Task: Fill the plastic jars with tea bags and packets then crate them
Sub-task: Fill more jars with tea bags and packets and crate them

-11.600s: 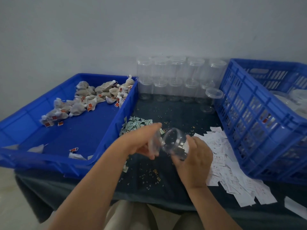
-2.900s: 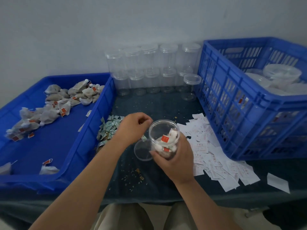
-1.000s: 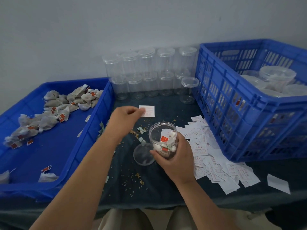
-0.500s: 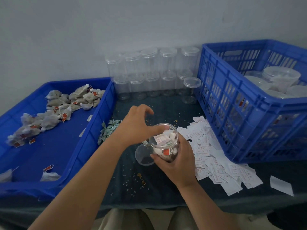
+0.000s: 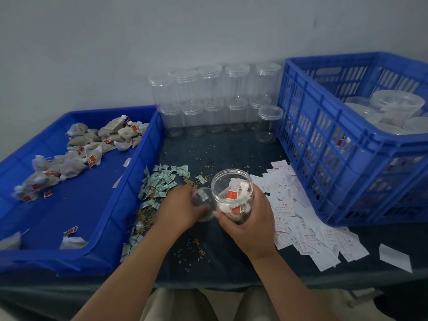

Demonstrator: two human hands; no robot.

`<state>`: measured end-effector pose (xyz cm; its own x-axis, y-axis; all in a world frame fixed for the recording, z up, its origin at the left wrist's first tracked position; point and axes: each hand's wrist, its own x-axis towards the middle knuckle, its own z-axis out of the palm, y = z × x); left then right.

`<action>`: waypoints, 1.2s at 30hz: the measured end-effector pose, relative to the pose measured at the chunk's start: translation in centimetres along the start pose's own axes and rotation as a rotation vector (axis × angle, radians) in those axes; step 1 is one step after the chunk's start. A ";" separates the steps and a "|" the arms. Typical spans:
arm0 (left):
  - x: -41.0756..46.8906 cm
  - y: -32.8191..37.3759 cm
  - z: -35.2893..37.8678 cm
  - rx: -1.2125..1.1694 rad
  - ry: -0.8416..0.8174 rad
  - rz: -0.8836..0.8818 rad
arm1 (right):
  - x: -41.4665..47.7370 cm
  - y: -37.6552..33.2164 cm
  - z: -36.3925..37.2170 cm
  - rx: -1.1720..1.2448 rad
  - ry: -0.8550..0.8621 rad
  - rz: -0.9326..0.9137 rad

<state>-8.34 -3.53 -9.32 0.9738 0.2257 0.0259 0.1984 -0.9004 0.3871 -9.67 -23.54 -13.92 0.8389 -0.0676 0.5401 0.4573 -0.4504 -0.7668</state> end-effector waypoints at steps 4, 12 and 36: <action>-0.1 0.8 -2.1 -0.630 0.155 -0.057 | 0.3 -0.2 -0.4 0.081 -0.134 0.018; -2.8 3.4 -6.2 -0.318 -0.231 0.380 | 0.4 -0.6 -0.1 -0.015 -0.173 -0.135; -2.8 6.0 -6.6 0.037 -0.073 0.461 | 0.7 -1.1 -0.4 0.036 -0.200 -0.030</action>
<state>-10.60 -7.09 -1.03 0.9663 -0.2268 0.1221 -0.2545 -0.9136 0.3171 -9.69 -23.47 -12.54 0.8651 0.1254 0.4857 0.4901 -0.4171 -0.7654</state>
